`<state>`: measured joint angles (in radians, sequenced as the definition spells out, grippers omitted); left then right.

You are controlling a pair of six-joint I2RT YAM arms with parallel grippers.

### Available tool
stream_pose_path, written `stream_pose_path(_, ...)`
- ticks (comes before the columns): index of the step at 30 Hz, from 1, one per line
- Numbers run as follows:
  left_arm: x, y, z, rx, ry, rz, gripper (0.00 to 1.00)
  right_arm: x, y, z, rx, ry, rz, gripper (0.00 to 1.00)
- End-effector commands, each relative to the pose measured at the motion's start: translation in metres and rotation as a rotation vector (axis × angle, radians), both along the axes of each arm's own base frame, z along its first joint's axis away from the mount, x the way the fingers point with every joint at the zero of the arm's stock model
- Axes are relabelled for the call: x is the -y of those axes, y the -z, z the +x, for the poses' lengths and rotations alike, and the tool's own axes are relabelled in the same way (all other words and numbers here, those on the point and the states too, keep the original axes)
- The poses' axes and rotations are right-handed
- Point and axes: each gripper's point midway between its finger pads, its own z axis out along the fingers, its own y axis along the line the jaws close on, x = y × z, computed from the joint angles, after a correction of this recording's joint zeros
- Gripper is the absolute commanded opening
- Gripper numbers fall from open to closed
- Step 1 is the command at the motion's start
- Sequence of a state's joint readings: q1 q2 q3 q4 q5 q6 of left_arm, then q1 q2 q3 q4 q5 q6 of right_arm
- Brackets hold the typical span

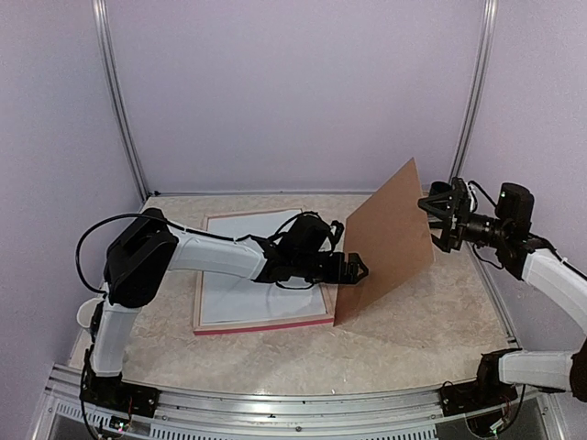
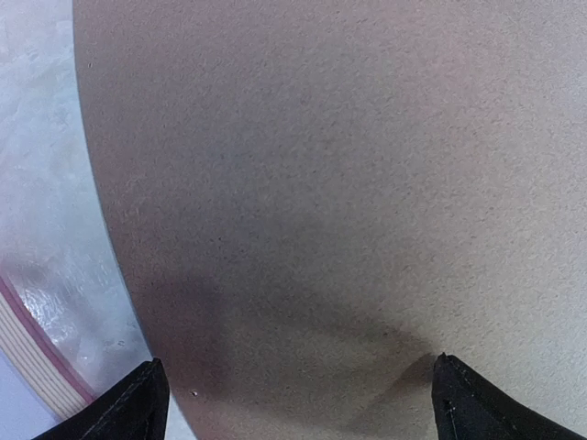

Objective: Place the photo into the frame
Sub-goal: Turn over the backboard.

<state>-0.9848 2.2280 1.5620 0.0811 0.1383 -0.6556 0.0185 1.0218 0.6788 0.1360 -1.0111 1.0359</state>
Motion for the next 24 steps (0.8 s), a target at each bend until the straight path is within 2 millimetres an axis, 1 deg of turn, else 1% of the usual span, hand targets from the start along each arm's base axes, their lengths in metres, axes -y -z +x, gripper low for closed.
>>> stream_pose_path(1,-0.003,-0.034,0.004,0.032,-0.014,-0.052,0.98,-0.015,-0.025,0.006,0.093,-0.037,0.004,0.95)
stream_pose_path(3,-0.004,-0.038,0.005,0.036,-0.018,-0.055,0.98,-0.020,-0.023,0.009,0.091,-0.050,0.004,0.95)
stream_pose_path(7,-0.008,-0.039,0.008,0.036,-0.028,-0.054,0.98,-0.028,-0.022,0.014,0.094,-0.068,0.007,0.95)
stream_pose_path(11,-0.014,-0.039,0.009,0.036,-0.043,-0.052,0.98,-0.036,-0.026,0.018,0.102,-0.082,0.013,0.95)
stream_pose_path(13,-0.020,-0.041,0.013,0.037,-0.063,-0.053,0.99,-0.040,-0.030,0.020,0.110,-0.089,0.020,0.95)
stream_pose_path(16,-0.034,-0.053,0.022,0.045,-0.097,-0.079,0.99,-0.049,-0.035,0.021,0.122,-0.110,0.023,0.95)
stream_pose_path(17,-0.039,-0.063,0.025,0.053,-0.108,-0.095,0.99,-0.053,-0.036,0.022,0.124,-0.118,0.024,0.95)
stream_pose_path(20,-0.054,-0.077,0.033,0.067,-0.141,-0.112,0.99,-0.061,-0.037,0.024,0.129,-0.137,0.028,0.95)
stream_pose_path(22,-0.063,-0.094,0.036,0.087,-0.160,-0.131,0.99,-0.065,-0.036,0.026,0.132,-0.146,0.029,0.95)
stream_pose_path(23,-0.067,-0.099,0.038,0.093,-0.170,-0.137,0.99,-0.067,-0.035,0.027,0.131,-0.149,0.030,0.95)
stream_pose_path(24,-0.072,-0.109,0.040,0.105,-0.179,-0.153,0.99,-0.070,-0.034,0.028,0.129,-0.153,0.031,0.96)
